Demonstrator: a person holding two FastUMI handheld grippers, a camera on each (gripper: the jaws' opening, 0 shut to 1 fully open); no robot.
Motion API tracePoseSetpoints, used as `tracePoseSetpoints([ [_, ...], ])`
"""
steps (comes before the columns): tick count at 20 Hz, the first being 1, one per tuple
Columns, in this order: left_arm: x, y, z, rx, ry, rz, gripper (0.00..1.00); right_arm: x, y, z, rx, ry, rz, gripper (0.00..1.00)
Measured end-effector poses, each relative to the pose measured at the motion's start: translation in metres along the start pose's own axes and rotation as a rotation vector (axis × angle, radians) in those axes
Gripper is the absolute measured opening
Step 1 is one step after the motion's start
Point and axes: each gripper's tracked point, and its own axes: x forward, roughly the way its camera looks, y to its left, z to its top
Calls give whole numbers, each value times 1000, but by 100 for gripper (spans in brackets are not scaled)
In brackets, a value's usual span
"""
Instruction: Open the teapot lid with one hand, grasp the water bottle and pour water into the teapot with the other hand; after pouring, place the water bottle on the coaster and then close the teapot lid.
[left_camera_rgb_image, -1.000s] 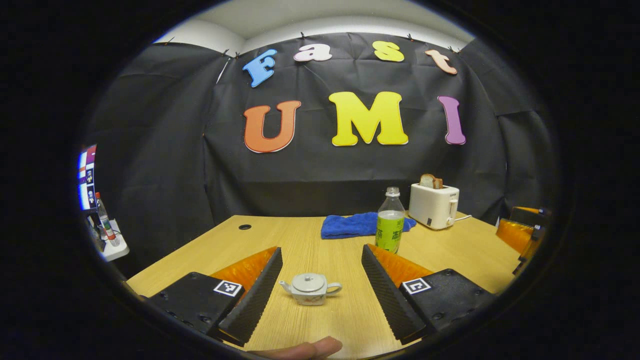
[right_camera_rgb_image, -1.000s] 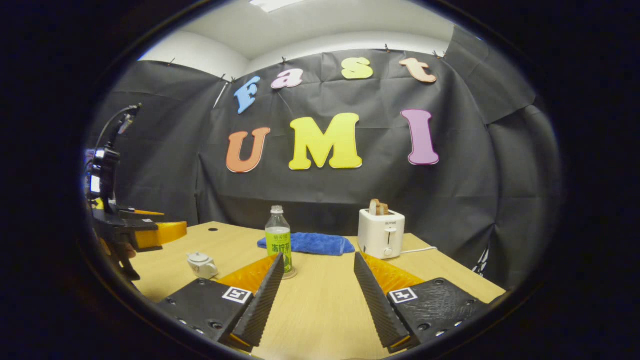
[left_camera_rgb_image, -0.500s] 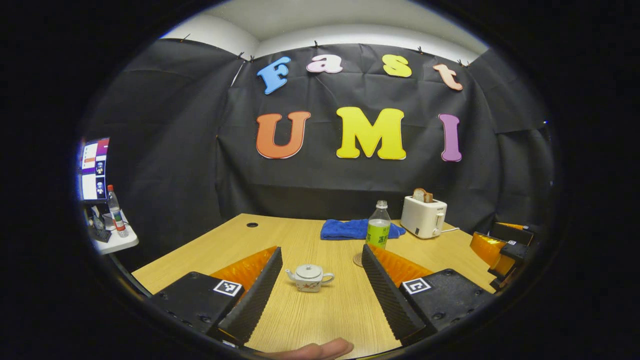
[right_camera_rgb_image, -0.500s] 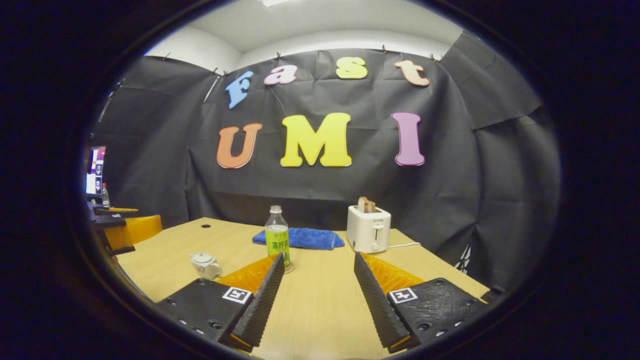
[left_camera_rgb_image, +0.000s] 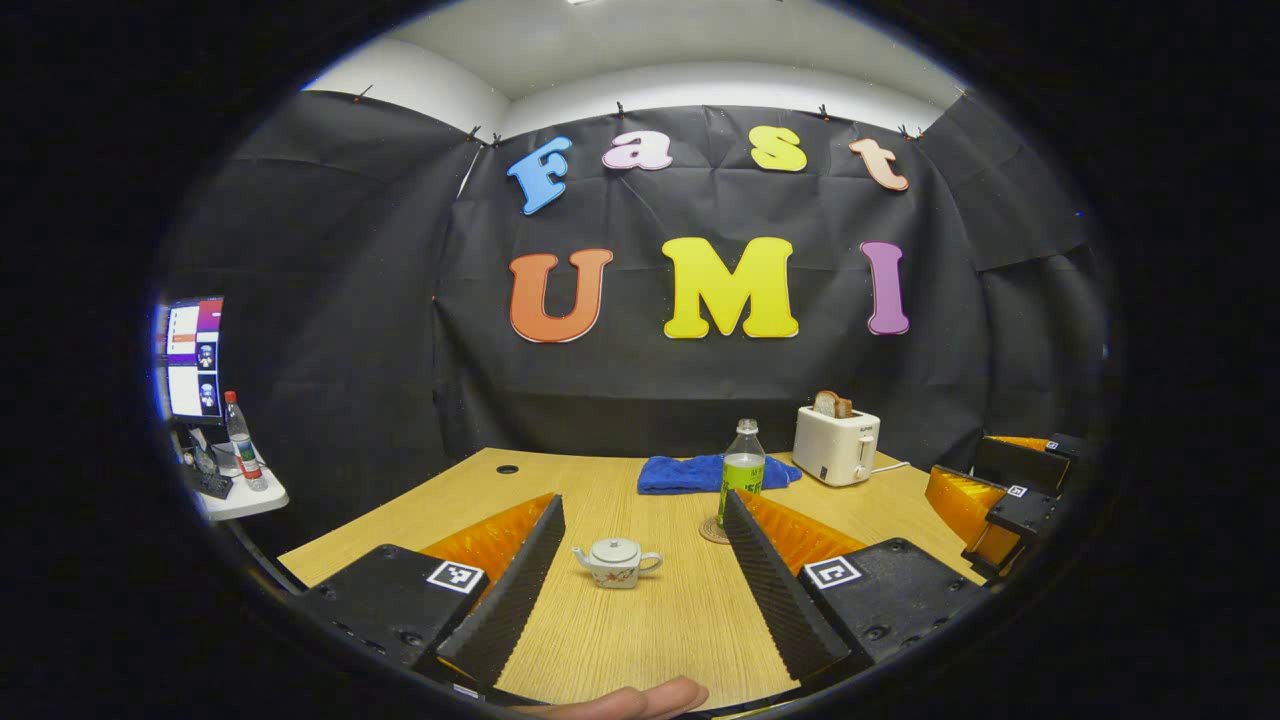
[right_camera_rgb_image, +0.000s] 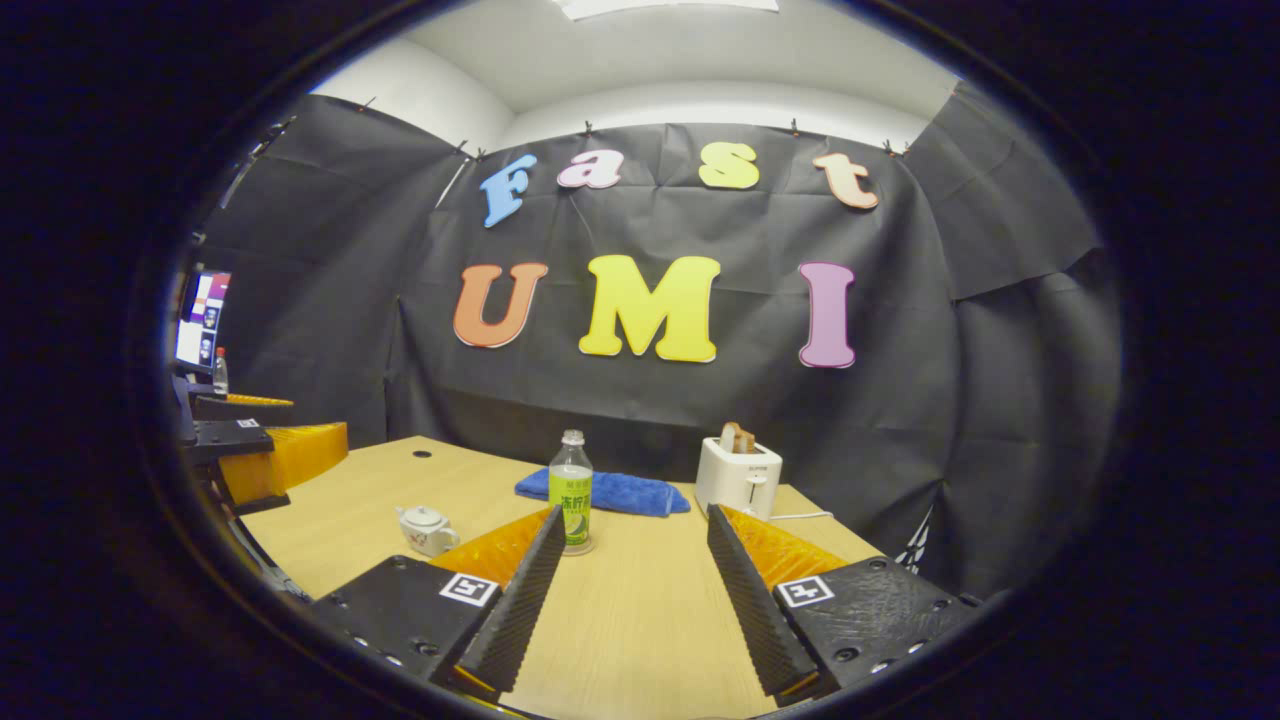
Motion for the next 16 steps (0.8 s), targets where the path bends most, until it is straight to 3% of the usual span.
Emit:
tracePoseSetpoints([
  [16, 12, -1, -8, 3, -8, 5, 100, 13, -2, -13, 7, 26, 3, 88],
])
